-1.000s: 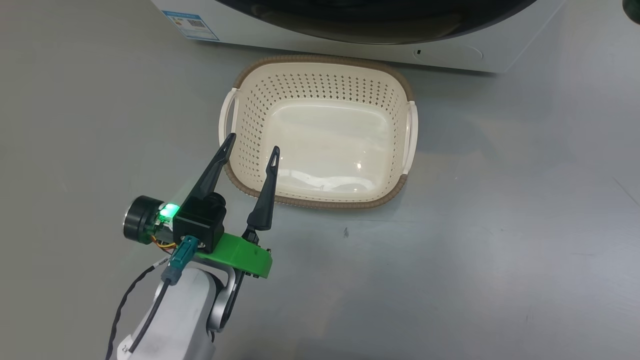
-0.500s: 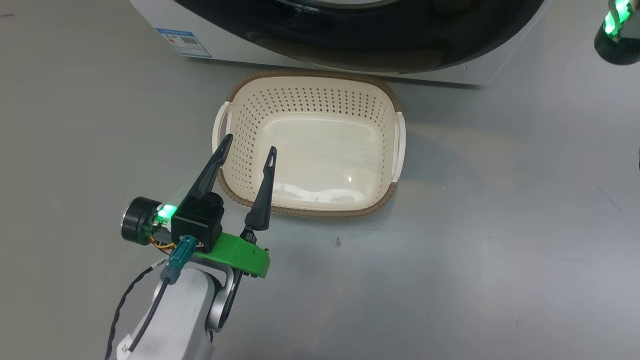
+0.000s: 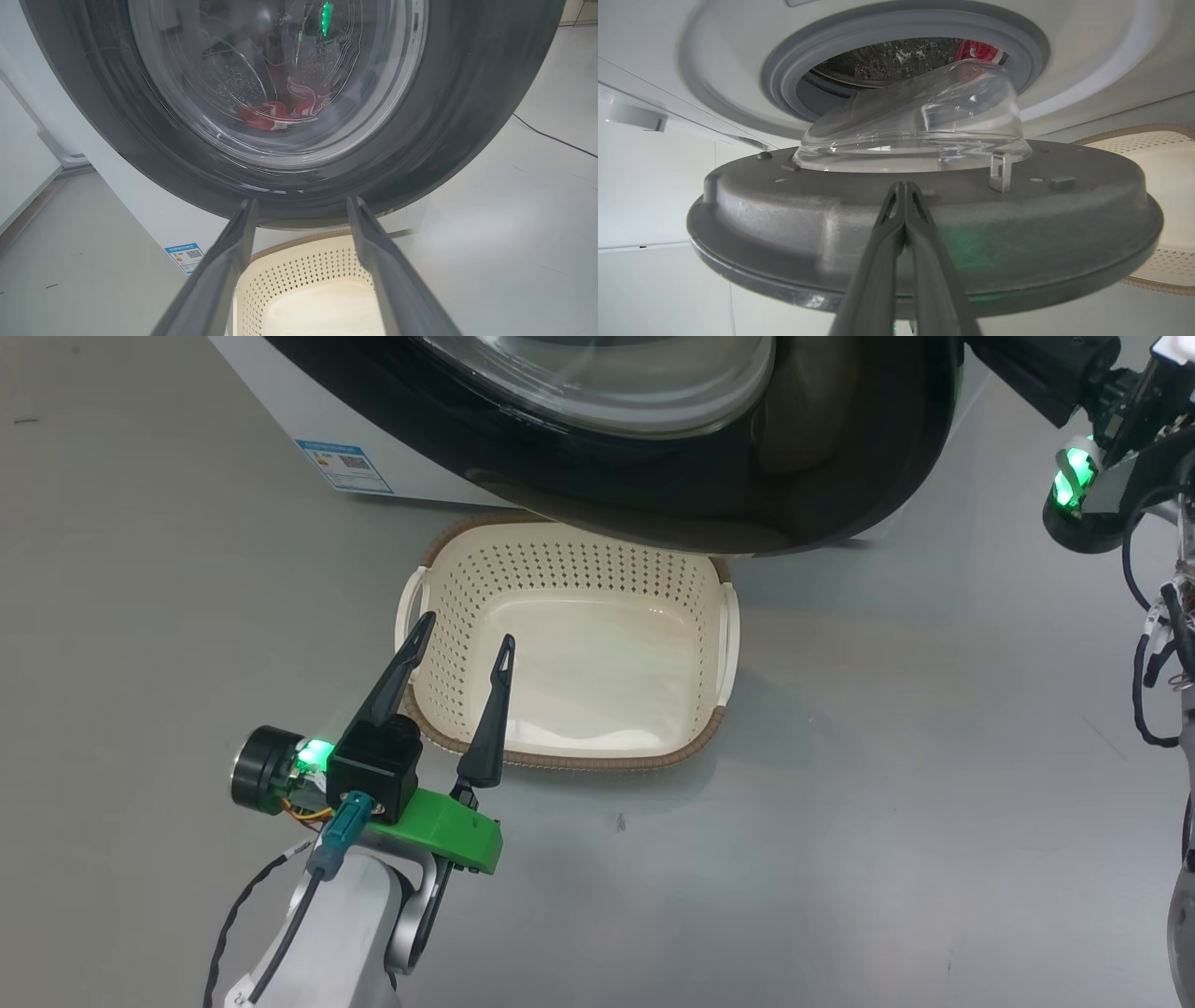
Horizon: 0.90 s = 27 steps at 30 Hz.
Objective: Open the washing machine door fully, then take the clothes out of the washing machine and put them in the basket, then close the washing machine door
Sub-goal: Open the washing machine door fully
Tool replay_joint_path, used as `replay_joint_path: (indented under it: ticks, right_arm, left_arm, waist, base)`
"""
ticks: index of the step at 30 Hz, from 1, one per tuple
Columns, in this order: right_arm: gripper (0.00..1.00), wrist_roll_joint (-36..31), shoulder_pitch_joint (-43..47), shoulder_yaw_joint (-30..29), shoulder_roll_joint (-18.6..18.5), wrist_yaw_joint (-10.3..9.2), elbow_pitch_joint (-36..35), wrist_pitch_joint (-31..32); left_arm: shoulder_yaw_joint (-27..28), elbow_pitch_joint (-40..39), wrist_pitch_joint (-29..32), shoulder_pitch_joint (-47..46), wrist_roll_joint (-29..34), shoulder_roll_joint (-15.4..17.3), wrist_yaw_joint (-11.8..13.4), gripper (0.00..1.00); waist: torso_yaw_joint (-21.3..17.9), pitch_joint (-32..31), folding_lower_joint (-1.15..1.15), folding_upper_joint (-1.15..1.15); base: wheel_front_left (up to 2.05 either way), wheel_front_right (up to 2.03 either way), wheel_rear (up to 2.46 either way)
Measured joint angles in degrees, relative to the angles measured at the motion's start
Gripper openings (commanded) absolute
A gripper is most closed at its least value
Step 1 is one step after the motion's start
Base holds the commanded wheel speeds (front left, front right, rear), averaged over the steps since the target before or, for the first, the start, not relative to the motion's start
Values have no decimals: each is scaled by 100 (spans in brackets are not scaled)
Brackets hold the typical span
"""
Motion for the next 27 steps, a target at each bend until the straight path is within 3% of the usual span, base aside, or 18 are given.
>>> replay_joint_path:
  ticks: [27]
  right_arm:
    - [0,192,1517,445,545,259,-261,379]
  left_arm:
    - [-138,290,1,662,0,1,0,100]
  waist:
    - [103,-1073,0,0]
  base:
    - [0,0,0]
